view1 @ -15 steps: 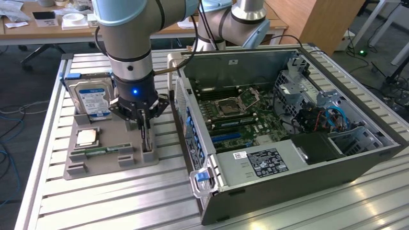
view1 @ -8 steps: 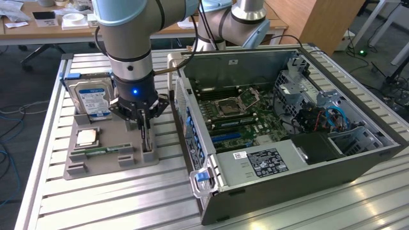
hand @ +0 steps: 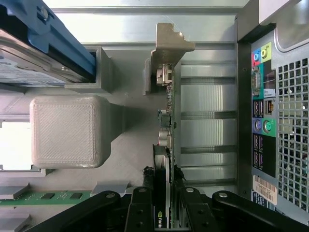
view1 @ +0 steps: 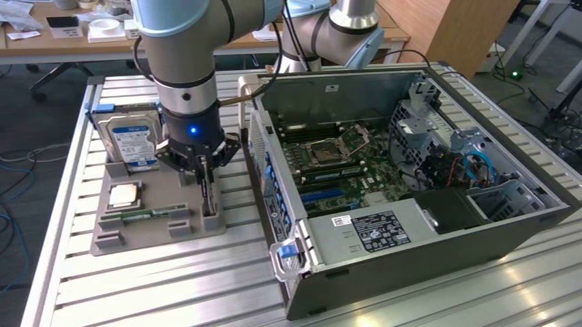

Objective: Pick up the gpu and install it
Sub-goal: 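Pick up the gpu and move the gpu toward the slot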

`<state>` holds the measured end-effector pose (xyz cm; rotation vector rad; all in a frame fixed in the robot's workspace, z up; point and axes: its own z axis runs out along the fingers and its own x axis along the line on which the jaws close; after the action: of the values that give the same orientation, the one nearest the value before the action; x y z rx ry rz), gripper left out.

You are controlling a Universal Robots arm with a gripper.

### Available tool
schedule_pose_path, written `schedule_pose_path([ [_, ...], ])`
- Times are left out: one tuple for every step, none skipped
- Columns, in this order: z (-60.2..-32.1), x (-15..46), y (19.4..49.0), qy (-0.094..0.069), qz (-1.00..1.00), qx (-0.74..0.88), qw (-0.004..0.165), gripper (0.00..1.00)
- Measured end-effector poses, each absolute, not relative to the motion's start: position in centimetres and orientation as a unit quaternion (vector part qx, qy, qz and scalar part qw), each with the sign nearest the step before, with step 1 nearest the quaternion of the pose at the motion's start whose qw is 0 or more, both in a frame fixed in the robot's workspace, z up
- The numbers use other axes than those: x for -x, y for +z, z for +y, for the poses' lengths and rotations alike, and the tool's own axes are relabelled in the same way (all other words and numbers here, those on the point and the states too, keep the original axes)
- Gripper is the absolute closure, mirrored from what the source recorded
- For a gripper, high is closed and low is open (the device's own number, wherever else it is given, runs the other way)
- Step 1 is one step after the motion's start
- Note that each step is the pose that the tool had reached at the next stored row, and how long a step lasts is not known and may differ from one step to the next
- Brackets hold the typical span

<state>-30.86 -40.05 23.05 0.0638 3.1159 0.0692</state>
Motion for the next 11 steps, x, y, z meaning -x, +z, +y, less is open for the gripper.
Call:
schedule_pose_path([
  [-40.05,30.86,23.05,0.022,0.999,-0.020,0.012,0.74],
  [-40.05,30.86,23.05,0.022,0.999,-0.020,0.012,0.74],
  [-40.05,30.86,23.05,0.022,0.999,-0.020,0.012,0.74],
  [-40.05,30.86,23.05,0.022,0.999,-0.020,0.012,0.74],
  [-40.05,30.86,23.05,0.022,0.999,-0.020,0.012,0.74],
  [-40.05,30.86,23.05,0.022,0.999,-0.020,0.012,0.74],
  [-40.05,30.85,23.05,0.022,0.999,-0.020,0.012,0.74],
  [-40.05,30.85,23.09,0.022,0.999,-0.020,0.012,0.74],
  [-40.05,30.86,23.17,0.022,0.999,-0.020,0.012,0.74],
  [-40.05,30.86,23.25,0.022,0.999,-0.020,0.012,0.74],
  [-40.05,30.86,23.34,0.022,0.999,-0.020,0.012,0.74],
])
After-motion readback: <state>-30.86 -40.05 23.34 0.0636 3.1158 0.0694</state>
